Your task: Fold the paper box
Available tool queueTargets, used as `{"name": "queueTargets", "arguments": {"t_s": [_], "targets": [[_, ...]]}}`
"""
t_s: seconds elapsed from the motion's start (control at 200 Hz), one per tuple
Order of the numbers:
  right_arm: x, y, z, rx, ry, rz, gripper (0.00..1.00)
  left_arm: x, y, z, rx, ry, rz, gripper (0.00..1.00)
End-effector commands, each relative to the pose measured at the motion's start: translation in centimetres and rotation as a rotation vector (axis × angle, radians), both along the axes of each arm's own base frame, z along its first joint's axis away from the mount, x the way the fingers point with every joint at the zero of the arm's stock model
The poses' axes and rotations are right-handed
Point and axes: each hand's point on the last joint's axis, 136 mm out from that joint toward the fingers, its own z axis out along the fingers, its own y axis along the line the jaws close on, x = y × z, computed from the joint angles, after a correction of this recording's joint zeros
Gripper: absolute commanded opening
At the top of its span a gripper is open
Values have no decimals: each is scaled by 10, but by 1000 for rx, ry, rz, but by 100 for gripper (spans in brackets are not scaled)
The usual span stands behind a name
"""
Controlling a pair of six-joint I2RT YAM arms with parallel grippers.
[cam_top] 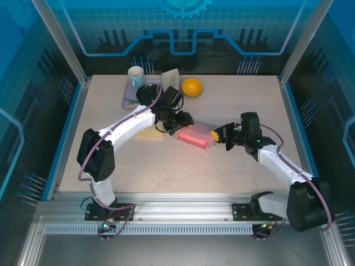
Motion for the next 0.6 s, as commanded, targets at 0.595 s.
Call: {"name": "queueTargets", "arguments": {"t_s": [0.595], "targets": [[-3,-16,-36,-279,21,174,18,-18,25,-64,219,84,-53,48]]}}
